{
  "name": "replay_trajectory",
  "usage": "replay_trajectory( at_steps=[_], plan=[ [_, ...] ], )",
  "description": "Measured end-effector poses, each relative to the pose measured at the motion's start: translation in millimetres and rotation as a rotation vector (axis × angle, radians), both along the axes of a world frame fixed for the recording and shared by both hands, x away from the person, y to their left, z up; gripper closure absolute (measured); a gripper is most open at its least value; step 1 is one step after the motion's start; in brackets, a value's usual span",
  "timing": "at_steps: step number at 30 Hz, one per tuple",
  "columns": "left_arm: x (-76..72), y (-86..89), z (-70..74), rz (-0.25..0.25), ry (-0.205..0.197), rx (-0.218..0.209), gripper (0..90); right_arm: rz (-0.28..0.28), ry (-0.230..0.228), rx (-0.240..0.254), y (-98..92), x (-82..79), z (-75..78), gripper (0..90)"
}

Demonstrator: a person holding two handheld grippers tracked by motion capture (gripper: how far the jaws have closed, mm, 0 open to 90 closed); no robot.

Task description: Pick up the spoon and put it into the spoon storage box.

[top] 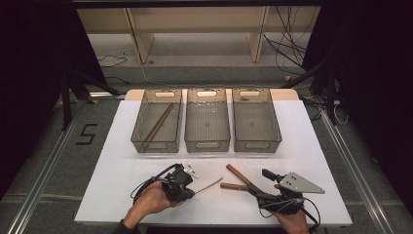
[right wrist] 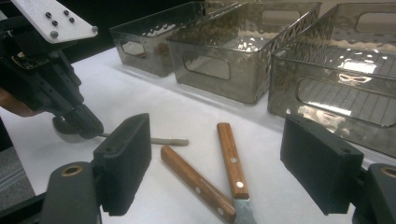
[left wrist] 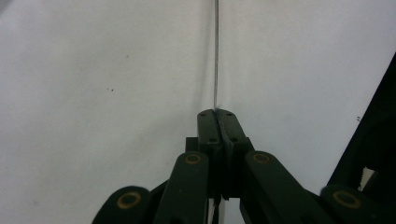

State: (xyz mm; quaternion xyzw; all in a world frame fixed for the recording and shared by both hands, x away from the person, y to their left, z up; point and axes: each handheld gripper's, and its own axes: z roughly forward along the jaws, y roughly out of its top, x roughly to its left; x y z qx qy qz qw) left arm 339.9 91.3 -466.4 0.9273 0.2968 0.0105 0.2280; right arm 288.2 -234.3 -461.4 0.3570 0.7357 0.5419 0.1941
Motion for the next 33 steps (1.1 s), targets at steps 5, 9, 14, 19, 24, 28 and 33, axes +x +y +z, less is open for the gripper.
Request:
replay_trajectory(
  at_steps=[5,9,14,19,24,28,33],
  plan=[
    [0.6,0.5,-0.5,0.001,0.002,0.0,89.2,0.0,0.002,-0.002,0.3,-0.1,0.1,25.4],
    [0.8,0.8,-0.8,0.0,0.001,-0.002,89.0,-0.001,0.002,-0.001,0.2,-0.1,0.1,25.4],
    [0.9,1.0,-1.3,-0.003,-0.001,-0.005,88.9,0.001,0.003,0.001,0.5,-0.1,0.1,25.4],
    [-0.7,-0.7,-0.6,-0.01,-0.008,0.003,89.4,0.002,0.003,-0.001,0.6,-0.1,0.1,25.4],
    [-1.2,-0.9,0.8,-0.017,-0.026,0.015,89.6,0.003,0.0,0.001,0.2,-0.4,0.6,25.4],
    [2.0,5.4,3.8,-0.003,-0.031,0.006,89.6,0.003,-0.001,0.001,0.5,-0.4,0.7,25.5],
    [1.5,10.0,13.2,-0.003,-0.047,-0.012,89.6,0.014,-0.005,-0.002,2.9,-1.4,1.9,25.4]
  ],
)
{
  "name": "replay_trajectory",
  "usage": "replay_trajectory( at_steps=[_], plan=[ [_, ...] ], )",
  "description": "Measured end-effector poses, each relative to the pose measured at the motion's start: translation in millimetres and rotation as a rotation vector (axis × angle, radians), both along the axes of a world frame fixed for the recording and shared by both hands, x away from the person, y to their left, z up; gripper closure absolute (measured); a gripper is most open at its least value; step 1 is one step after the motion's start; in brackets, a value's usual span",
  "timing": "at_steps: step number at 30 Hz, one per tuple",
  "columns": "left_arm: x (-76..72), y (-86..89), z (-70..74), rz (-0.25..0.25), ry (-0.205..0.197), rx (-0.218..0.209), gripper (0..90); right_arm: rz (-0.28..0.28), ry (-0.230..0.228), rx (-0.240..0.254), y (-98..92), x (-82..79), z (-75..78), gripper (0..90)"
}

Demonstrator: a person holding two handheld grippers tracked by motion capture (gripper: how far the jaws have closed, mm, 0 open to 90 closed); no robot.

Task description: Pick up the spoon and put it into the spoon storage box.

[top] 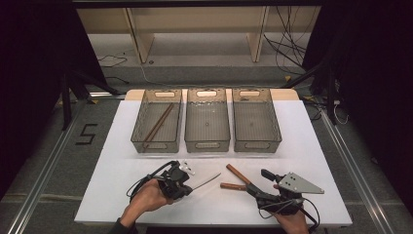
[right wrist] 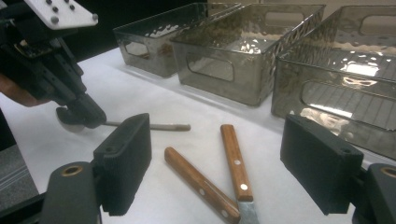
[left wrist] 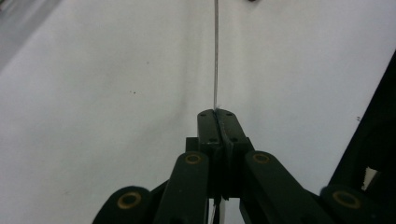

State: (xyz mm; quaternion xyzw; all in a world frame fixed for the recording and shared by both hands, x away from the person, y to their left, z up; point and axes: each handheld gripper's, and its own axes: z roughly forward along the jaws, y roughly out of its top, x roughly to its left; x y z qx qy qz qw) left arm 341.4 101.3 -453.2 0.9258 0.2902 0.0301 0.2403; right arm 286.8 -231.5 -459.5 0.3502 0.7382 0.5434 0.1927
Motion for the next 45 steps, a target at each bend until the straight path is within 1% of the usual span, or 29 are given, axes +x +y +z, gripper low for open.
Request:
replay_trajectory(
  at_steps=[5,7,8,11,12,14,16,18,22,25,31,34,37,40,42,45],
  plan=[
    [-0.1,4.4,8.0,0.005,-0.01,-0.012,89.6,0.018,-0.004,-0.002,4.6,-1.5,1.7,25.5],
    [-1.0,4.9,10.3,0.002,-0.011,-0.019,89.6,0.033,-0.006,-0.018,7.9,-2.4,2.0,25.5],
    [-1.4,5.0,11.6,-0.005,-0.01,-0.019,89.5,0.04,-0.007,-0.02,10.3,-3.0,2.3,25.5],
    [-4.3,2.5,14.7,-0.025,-0.012,-0.029,89.5,0.068,-0.028,-0.06,16.7,-5.9,5.2,25.7],
    [-5.5,0.9,15.7,-0.03,-0.012,-0.033,89.5,0.078,-0.033,-0.066,18.8,-6.5,6.3,25.8],
    [-7.6,-3.0,16.5,-0.049,-0.01,-0.029,89.5,0.099,-0.033,-0.072,23.0,-7.5,7.7,25.8],
    [-9.4,-6.4,16.4,-0.068,-0.008,-0.022,89.5,0.116,-0.046,-0.094,28.2,-8.9,8.1,25.8],
    [-11.5,-9.9,16.0,-0.077,-0.004,-0.02,89.5,0.137,-0.055,-0.123,33.6,-10.8,8.1,25.8],
    [-15.3,-16.3,15.5,-0.119,0.002,-0.001,89.5,0.19,-0.079,-0.178,44.6,-14.7,7.2,26.6],
    [-18.6,-20.8,16.3,-0.142,0.003,0.007,89.5,0.224,-0.101,-0.243,52.2,-17.8,5.2,27.7],
    [-25.3,-29.5,18.7,-0.188,0.006,0.018,89.5,0.289,-0.134,-0.343,67.6,-24.0,3.3,29.8],
    [-27.7,-33.4,18.2,-0.202,0.011,0.026,89.5,0.301,-0.143,-0.401,73.7,-25.2,1.5,31.1],
    [-28.8,-36.3,16.8,-0.21,0.012,0.03,89.5,0.317,-0.16,-0.447,79.0,-26.9,-1.4,33.1],
    [-30.0,-38.4,16.8,-0.221,0.013,0.034,89.5,0.331,-0.19,-0.491,84.1,-29.3,-3.4,35.6],
    [-31.2,-39.8,17.0,-0.233,0.014,0.038,89.5,0.337,-0.202,-0.515,86.9,-30.6,-4.9,37.3],
    [-33.0,-42.3,17.9,-0.245,0.01,0.046,89.5,0.345,-0.226,-0.566,90.6,-31.9,-7.7,40.5]
  ],
)
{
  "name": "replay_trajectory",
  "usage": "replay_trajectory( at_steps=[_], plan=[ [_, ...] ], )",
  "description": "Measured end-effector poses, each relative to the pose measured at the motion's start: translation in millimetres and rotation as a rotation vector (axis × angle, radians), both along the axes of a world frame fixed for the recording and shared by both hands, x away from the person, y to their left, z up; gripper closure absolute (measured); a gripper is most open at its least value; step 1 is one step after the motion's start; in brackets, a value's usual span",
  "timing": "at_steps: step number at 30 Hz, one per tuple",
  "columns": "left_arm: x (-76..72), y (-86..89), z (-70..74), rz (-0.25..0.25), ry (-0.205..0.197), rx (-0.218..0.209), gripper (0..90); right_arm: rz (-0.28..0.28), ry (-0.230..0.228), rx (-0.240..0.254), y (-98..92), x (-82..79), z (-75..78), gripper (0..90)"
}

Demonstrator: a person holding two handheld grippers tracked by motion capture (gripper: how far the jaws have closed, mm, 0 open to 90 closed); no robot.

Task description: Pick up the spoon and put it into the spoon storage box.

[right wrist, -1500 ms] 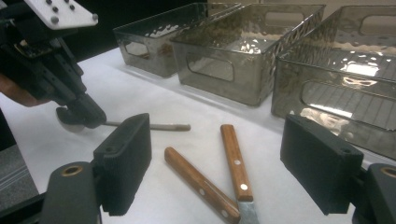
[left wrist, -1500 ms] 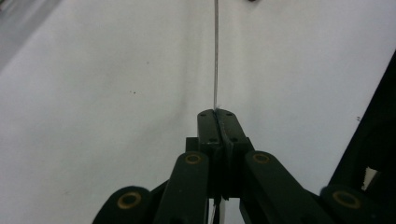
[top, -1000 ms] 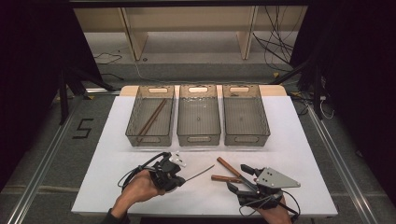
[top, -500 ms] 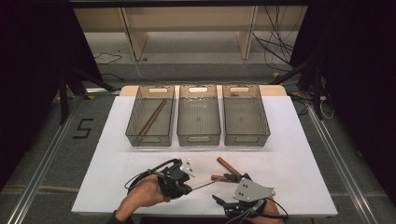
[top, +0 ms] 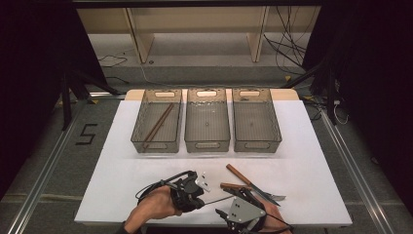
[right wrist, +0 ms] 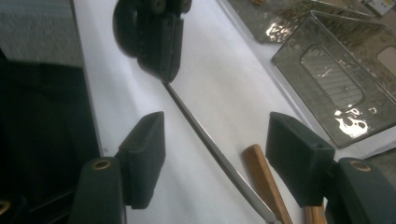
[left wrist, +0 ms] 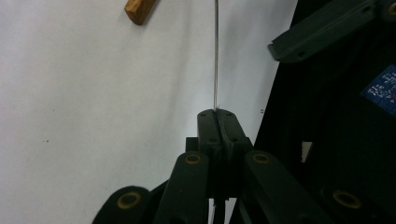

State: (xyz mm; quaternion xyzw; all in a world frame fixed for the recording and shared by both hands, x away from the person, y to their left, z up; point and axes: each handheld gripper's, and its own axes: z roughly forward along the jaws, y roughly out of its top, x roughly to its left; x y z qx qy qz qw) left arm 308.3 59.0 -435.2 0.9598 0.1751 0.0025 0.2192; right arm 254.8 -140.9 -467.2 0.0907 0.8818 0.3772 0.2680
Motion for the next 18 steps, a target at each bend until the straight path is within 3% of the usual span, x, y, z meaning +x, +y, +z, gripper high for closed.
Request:
replay_trajectory(
  at_steps=[18],
  plan=[
    [-7.1,-8.3,4.5,-0.061,-0.004,0.032,89.5,0.092,-0.104,-0.202,18.7,-7.5,-9.8,56.9]
  ],
)
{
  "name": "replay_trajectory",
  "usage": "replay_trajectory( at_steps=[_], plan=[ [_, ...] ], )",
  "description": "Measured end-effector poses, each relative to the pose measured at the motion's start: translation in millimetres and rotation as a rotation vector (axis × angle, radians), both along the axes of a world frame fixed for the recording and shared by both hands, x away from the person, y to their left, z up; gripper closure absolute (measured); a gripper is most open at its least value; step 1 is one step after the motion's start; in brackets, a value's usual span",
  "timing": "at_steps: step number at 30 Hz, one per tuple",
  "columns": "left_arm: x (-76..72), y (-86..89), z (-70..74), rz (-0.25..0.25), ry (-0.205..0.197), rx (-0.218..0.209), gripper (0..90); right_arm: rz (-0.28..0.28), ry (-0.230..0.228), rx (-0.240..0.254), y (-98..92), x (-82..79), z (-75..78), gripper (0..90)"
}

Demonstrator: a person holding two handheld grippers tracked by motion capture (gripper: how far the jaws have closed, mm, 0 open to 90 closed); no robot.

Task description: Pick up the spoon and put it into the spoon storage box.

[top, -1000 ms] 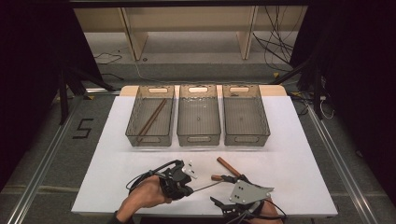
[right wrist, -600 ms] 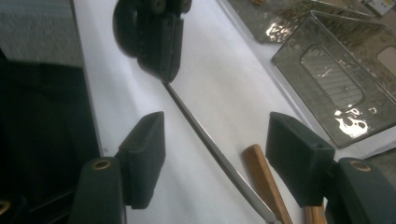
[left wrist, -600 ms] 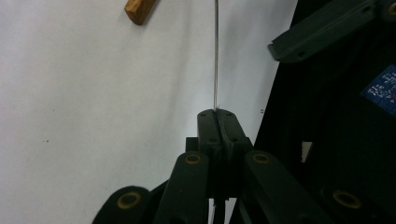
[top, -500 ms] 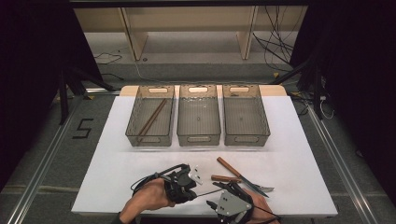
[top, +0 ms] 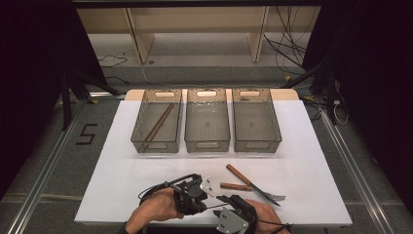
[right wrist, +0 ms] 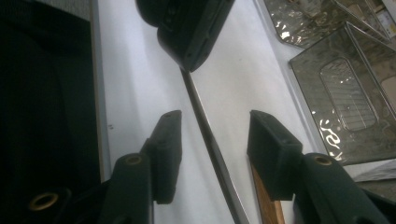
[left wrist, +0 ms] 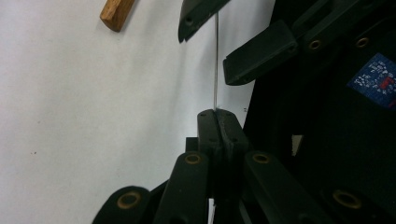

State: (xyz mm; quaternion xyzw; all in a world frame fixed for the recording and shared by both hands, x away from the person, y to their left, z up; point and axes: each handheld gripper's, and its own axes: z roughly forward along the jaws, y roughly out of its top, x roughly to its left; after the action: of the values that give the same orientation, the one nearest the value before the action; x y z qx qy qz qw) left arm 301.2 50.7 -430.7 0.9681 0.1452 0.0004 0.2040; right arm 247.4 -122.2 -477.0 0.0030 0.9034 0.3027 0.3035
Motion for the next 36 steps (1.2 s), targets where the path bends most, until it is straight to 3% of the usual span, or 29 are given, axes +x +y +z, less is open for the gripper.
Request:
replay_trajectory(
  at_steps=[5,8,9,20,30,33,36],
  plan=[
    [-0.8,-1.3,1.0,-0.012,0.0,0.007,89.5,0.033,-0.028,-0.052,2.9,-0.5,-1.2,63.3],
    [-1.1,-2.0,1.5,-0.02,-0.003,0.013,89.5,0.035,-0.067,-0.075,5.0,-0.7,-2.4,66.7],
    [-1.0,-2.1,1.8,-0.022,-0.005,0.013,89.5,0.059,-0.074,-0.095,5.1,0.2,-2.3,67.6],
    [-1.2,-2.3,1.0,-0.023,0.014,0.014,89.3,0.077,-0.07,-0.103,7.2,-2.5,-4.4,81.9],
    [0.1,-0.1,1.9,-0.024,0.038,-0.008,85.0,0.117,-0.099,-0.152,9.0,-3.8,-6.8,89.6],
    [1.9,1.3,3.2,-0.003,0.038,-0.027,78.3,0.104,-0.104,-0.152,8.5,-4.0,-6.1,89.8],
    [5.1,5.8,7.2,0.035,0.035,-0.054,62.9,0.091,-0.104,-0.148,6.5,-3.6,-5.1,89.8]
  ],
)
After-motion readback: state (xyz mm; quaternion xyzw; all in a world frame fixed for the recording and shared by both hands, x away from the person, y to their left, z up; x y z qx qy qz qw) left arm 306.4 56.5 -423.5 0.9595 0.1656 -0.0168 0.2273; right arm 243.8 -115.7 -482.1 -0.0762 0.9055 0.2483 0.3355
